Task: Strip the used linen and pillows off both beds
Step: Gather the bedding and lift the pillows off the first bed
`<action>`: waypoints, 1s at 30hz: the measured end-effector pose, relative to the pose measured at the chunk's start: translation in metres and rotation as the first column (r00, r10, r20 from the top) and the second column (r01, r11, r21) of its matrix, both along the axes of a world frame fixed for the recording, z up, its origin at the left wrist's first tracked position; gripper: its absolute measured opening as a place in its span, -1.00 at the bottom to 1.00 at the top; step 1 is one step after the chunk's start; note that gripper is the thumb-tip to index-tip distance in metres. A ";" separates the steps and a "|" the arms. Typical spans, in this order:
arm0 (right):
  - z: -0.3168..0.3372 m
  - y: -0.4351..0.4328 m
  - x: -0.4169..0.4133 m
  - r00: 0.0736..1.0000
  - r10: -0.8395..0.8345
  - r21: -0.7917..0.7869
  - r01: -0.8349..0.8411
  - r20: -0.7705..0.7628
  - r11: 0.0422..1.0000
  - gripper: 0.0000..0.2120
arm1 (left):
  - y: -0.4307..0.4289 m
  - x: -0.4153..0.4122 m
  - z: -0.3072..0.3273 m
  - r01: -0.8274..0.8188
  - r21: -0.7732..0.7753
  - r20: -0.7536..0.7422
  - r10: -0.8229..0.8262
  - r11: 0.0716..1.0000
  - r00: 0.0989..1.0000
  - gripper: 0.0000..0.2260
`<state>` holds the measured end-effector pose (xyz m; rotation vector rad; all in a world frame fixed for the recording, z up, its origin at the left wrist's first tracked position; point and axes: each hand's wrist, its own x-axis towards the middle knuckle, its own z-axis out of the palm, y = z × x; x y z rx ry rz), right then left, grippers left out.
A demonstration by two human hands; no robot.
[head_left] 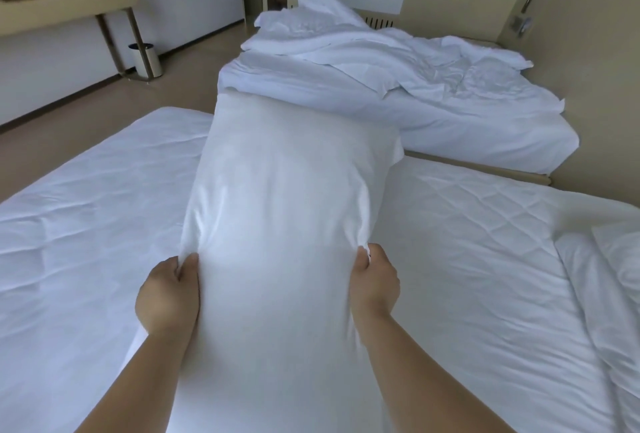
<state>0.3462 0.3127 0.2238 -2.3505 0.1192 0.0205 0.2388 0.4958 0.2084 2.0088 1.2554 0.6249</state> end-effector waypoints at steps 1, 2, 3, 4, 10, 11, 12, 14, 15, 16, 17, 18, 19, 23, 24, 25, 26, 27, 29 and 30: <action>0.001 -0.007 0.001 0.999 -0.024 0.042 0.023 0.044 0.999 -0.74 | -0.007 -0.002 0.006 -0.007 0.035 0.047 0.005 0.999 0.999 -0.60; 0.003 -0.015 0.002 0.995 -0.049 0.091 0.042 0.082 0.995 -0.76 | -0.016 -0.005 0.014 -0.010 0.068 0.085 0.004 0.998 0.996 -0.60; 0.004 -0.022 0.002 0.990 -0.074 0.132 0.059 0.116 0.990 -0.70 | -0.026 -0.007 0.022 -0.011 0.103 0.120 -0.001 0.995 0.993 -0.61; 0.008 -0.030 0.002 0.985 -0.099 0.157 0.076 0.142 0.985 -0.63 | -0.036 -0.008 0.032 -0.010 0.126 0.157 -0.009 0.992 0.988 -0.63; 0.060 -0.110 0.016 0.916 -0.208 0.334 0.088 0.344 0.938 -0.77 | -0.119 -0.001 0.096 0.024 0.126 0.356 -0.068 0.992 0.932 -0.56; 0.073 -0.131 0.020 0.897 -0.217 0.342 0.080 0.384 0.936 -0.78 | -0.138 0.003 0.107 0.040 0.114 0.388 -0.081 0.993 0.918 -0.55; 0.086 -0.154 0.023 0.880 -0.224 0.347 0.073 0.419 0.935 -0.78 | -0.158 0.007 0.117 0.059 0.105 0.417 -0.098 0.993 0.904 -0.54; 0.113 -0.203 0.031 0.847 -0.240 0.346 0.071 0.474 0.935 -0.78 | -0.203 0.018 0.137 0.104 0.116 0.466 -0.147 0.988 0.873 -0.53; 0.126 -0.230 0.036 0.830 -0.252 0.349 0.074 0.497 0.934 -0.77 | -0.226 0.025 0.145 0.130 0.122 0.486 -0.174 0.984 0.857 -0.52; 0.141 -0.259 0.040 0.815 -0.262 0.352 0.076 0.516 0.933 -0.74 | -0.251 0.033 0.155 0.160 0.125 0.514 -0.202 0.979 0.834 -0.52; 0.156 -0.288 0.044 0.798 -0.271 0.349 0.082 0.538 0.934 -0.70 | -0.277 0.042 0.164 0.193 0.127 0.544 -0.232 0.973 0.807 -0.52; 0.172 -0.319 0.047 0.778 -0.279 0.338 0.092 0.563 0.937 -0.64 | -0.303 0.051 0.174 0.231 0.128 0.573 -0.262 0.964 0.776 -0.52; 0.188 -0.350 0.050 0.758 -0.284 0.321 0.104 0.587 0.941 -0.59 | -0.331 0.061 0.183 0.266 0.134 0.601 -0.292 0.955 0.744 -0.52; 0.250 -0.474 0.068 0.684 -0.259 0.179 0.188 0.682 0.966 -0.57 | -0.437 0.100 0.204 0.413 0.155 0.682 -0.400 0.897 0.613 -0.54; 0.264 -0.503 0.072 0.665 -0.248 0.138 0.216 0.705 0.967 -0.57 | -0.463 0.110 0.207 0.459 0.169 0.695 -0.436 0.872 0.571 -0.55; 0.276 -0.535 0.075 0.645 -0.241 0.097 0.250 0.725 0.963 -0.58 | -0.492 0.122 0.206 0.510 0.178 0.709 -0.469 0.842 0.526 -0.56; 0.285 -0.564 0.079 0.640 -0.232 0.051 0.289 0.733 0.956 -0.58 | -0.520 0.132 0.204 0.555 0.181 0.716 -0.496 0.812 0.492 -0.57; 0.291 -0.593 0.084 0.651 -0.230 0.000 0.333 0.723 0.943 -0.58 | -0.548 0.142 0.199 0.597 0.176 0.711 -0.520 0.783 0.473 -0.58; 0.289 -0.645 0.093 0.709 -0.253 -0.083 0.402 0.658 0.912 -0.58 | -0.603 0.162 0.184 0.684 0.137 0.661 -0.580 0.717 0.476 -0.58; 0.280 -0.669 0.097 0.746 -0.272 -0.120 0.425 0.607 0.897 -0.60 | -0.629 0.170 0.173 0.726 0.091 0.612 -0.613 0.682 0.500 -0.58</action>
